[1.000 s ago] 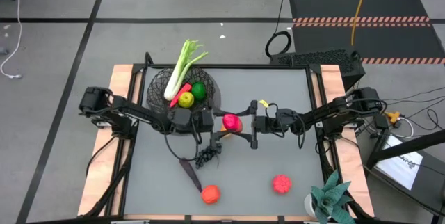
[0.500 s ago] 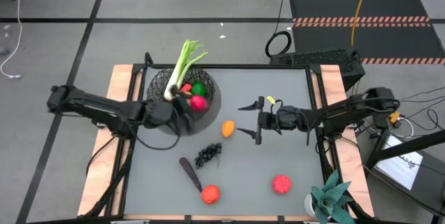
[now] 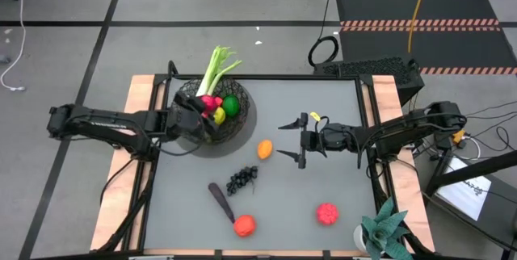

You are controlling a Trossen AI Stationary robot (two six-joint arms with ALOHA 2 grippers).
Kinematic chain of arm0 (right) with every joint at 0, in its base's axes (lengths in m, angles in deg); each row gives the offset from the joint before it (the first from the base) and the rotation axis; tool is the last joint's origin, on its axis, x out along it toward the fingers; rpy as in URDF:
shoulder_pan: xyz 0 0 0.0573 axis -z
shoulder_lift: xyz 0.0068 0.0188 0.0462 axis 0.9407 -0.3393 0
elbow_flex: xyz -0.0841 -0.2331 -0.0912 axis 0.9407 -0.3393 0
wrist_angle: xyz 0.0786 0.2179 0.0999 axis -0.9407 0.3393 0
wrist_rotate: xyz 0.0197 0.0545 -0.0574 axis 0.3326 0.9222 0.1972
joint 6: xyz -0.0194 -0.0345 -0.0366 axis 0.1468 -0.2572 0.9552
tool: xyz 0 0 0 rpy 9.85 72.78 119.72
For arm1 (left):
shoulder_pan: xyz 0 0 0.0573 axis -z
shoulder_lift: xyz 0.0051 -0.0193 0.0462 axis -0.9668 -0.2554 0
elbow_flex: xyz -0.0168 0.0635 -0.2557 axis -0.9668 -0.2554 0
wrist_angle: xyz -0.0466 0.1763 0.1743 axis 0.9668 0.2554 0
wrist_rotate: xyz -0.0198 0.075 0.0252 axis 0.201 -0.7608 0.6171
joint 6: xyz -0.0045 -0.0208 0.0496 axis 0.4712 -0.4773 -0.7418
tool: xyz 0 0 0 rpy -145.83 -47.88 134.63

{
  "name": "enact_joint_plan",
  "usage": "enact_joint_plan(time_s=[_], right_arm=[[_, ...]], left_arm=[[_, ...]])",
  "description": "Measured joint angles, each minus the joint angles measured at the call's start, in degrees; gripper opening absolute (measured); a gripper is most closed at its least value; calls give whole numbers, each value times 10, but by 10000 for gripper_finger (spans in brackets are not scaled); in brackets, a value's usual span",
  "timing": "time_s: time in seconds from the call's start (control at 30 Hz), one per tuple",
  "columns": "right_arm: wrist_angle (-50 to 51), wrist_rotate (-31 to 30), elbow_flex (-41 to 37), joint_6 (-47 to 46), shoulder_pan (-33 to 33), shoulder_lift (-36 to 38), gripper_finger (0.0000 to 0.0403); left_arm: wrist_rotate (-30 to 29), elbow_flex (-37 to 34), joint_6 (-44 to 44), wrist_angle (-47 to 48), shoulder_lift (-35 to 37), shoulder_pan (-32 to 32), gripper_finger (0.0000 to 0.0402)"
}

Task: Build produce basket
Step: Put the red mango into the wire basket, then put the red tomato into the wire basket

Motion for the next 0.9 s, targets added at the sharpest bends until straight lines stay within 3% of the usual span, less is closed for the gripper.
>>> enact_joint_plan(time_s=[0.17, 0.3, 0.67, 0.9], right_arm=[[0, 0, 0, 0, 0, 0, 359], [-1, 0, 0, 3, 0, 0, 359], [-19, 0, 0, -6, 0, 0, 359], [-3, 0, 0, -85, 0, 0, 359]], left_arm=[[98, -57, -59, -138, -4, -22, 293], [142, -70, -71, -171, -5, -28, 307], [143, -80, -73, -181, -4, -26, 309], [144, -78, -73, -181, 17, -8, 310]])
